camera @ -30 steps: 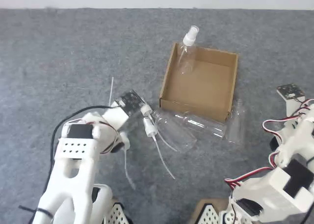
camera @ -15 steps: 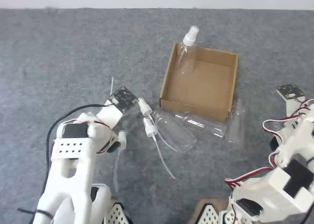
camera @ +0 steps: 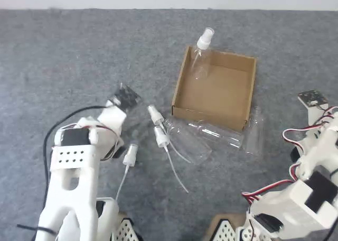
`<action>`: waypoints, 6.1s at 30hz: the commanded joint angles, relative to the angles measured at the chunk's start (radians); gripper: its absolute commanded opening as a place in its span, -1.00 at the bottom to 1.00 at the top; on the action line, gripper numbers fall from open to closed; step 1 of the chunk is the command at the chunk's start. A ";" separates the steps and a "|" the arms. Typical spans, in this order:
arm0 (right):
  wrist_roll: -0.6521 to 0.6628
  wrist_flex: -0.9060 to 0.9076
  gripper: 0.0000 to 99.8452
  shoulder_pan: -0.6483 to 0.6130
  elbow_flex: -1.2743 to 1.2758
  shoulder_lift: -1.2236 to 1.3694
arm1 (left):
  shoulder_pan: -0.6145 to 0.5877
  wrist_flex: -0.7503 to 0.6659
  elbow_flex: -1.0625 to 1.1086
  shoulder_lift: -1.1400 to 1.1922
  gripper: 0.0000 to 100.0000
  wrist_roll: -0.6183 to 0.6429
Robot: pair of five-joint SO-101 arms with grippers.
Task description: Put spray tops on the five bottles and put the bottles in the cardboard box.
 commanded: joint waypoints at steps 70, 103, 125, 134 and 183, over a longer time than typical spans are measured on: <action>0.018 -0.076 -0.88 0.113 0.021 -0.025 | 0.173 -0.204 -0.667 0.767 -0.71 0.454; 0.018 -0.076 -0.88 0.108 0.018 -0.025 | 0.170 0.052 -0.723 0.609 -0.98 0.451; 0.011 -0.076 -0.51 0.097 0.011 -0.028 | 0.180 -0.183 -0.219 0.055 -0.98 0.586; -0.127 0.147 -0.33 -0.048 -0.212 -0.027 | 0.180 -0.311 -0.062 0.048 -0.98 0.583; -0.692 0.364 -0.99 -0.773 -0.264 -0.799 | 0.135 -0.307 -0.145 0.002 -0.98 0.591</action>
